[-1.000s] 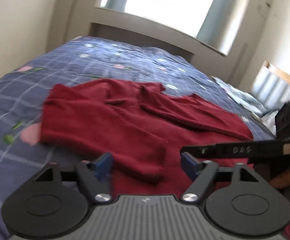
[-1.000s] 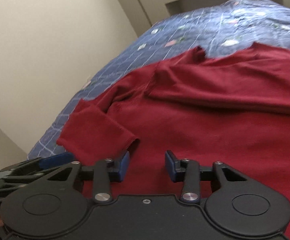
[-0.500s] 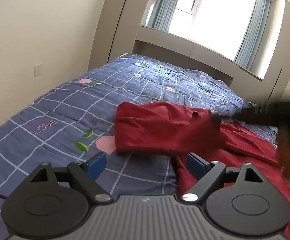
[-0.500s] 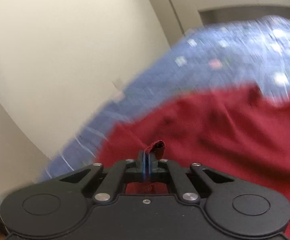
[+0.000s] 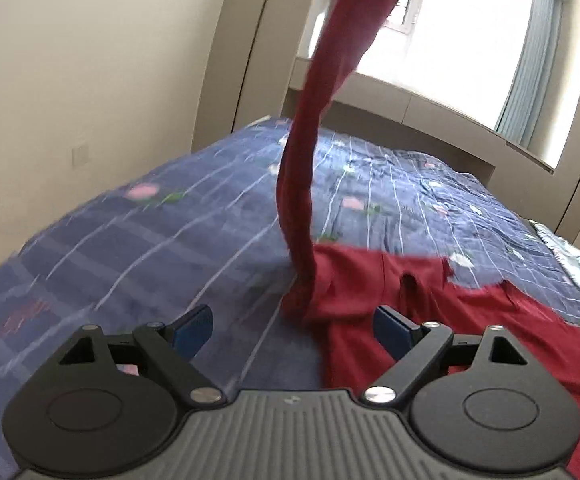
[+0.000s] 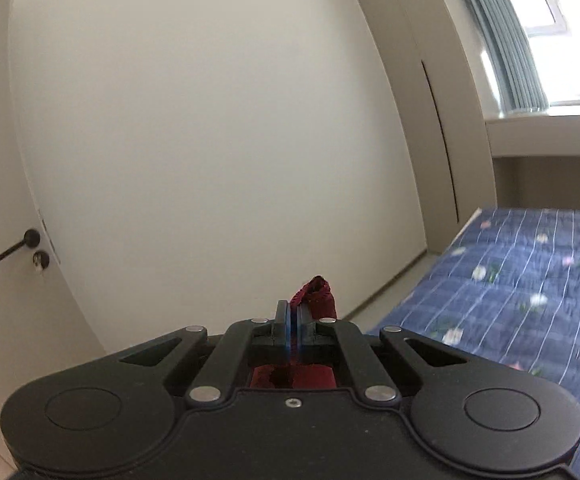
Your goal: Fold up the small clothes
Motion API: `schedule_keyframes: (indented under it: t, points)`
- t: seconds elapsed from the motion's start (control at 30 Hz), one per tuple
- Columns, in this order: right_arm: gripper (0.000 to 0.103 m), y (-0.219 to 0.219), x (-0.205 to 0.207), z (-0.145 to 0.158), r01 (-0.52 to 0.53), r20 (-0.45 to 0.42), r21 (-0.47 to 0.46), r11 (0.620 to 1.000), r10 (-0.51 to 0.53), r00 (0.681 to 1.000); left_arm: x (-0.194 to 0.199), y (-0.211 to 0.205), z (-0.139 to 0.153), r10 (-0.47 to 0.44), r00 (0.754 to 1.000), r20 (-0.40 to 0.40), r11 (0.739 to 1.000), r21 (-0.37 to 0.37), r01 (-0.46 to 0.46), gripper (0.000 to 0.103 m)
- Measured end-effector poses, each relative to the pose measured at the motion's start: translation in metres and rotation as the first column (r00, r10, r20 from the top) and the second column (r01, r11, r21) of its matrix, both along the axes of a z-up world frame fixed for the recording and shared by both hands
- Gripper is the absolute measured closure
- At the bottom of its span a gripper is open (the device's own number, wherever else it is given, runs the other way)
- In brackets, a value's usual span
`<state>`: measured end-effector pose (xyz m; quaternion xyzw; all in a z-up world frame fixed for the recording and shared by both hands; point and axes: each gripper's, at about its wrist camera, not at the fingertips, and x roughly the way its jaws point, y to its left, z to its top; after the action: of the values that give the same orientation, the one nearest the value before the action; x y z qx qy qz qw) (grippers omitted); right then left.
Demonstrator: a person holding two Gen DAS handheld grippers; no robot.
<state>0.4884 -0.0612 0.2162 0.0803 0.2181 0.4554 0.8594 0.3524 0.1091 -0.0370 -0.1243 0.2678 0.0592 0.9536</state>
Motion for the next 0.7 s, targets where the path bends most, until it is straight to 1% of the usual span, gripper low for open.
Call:
schedule_keyframes:
  t: [0.03, 0.1, 0.13, 0.17, 0.2, 0.23, 0.27, 0.3, 0.37, 0.5, 0.63, 0.7]
  points:
    - [0.102, -0.001, 0.005, 0.005, 0.008, 0.01, -0.001, 1.0, -0.008, 1.0, 0.011, -0.004, 0.0, -0.007, 1.0, 0.003, 1.0, 0.024, 0.007, 0.013]
    - [0.102, -0.007, 0.013, 0.014, 0.023, 0.025, -0.005, 1.0, -0.023, 0.999, 0.033, -0.009, -0.001, -0.013, 1.0, -0.005, 0.997, 0.08, 0.014, 0.019]
    - [0.102, -0.01, 0.015, 0.017, 0.029, 0.029, -0.006, 1.0, -0.029, 0.999, 0.043, -0.011, -0.001, -0.01, 1.0, -0.018, 0.994, 0.105, 0.012, 0.028]
    - [0.102, -0.015, 0.018, 0.019, 0.034, 0.035, -0.006, 0.999, -0.034, 0.999, 0.051, -0.011, -0.002, -0.012, 0.999, -0.03, 0.993, 0.12, 0.016, 0.04]
    - [0.102, -0.02, 0.023, 0.02, 0.038, 0.039, -0.006, 0.999, -0.037, 0.999, 0.059, -0.011, -0.004, -0.014, 0.999, -0.041, 0.991, 0.129, 0.019, 0.046]
    - [0.102, -0.026, 0.025, 0.02, 0.043, 0.04, -0.006, 0.999, -0.042, 0.998, 0.065, -0.01, -0.005, -0.015, 0.998, -0.055, 0.991, 0.134, 0.023, 0.062]
    - [0.102, -0.033, 0.027, 0.02, 0.048, 0.04, -0.006, 0.999, -0.048, 0.998, 0.068, -0.01, -0.006, -0.018, 0.998, -0.067, 0.99, 0.138, 0.027, 0.084]
    - [0.102, -0.042, 0.029, 0.019, 0.057, 0.04, -0.009, 0.998, -0.056, 0.998, 0.07, -0.01, -0.007, -0.018, 0.997, -0.075, 0.988, 0.149, 0.03, 0.094]
    - [0.102, -0.061, 0.032, 0.013, 0.085, 0.046, -0.016, 0.996, -0.084, 0.995, 0.072, -0.013, -0.008, -0.015, 0.998, -0.068, 0.981, 0.192, 0.027, 0.096]
    - [0.102, -0.113, 0.038, -0.014, 0.158, 0.039, -0.04, 0.987, -0.157, 0.987, 0.071, -0.029, -0.012, -0.02, 0.997, -0.073, 0.951, 0.307, 0.042, 0.096]
    - [0.102, -0.169, 0.045, -0.063, 0.244, -0.02, -0.106, 0.964, -0.247, 0.969, 0.071, -0.046, -0.02, -0.016, 0.995, -0.097, 0.916, 0.398, 0.053, 0.097]
    - [0.102, -0.197, 0.047, -0.095, 0.282, -0.068, -0.145, 0.948, -0.294, 0.953, 0.071, -0.053, -0.024, -0.03, 0.993, -0.115, 0.906, 0.416, 0.076, 0.096]
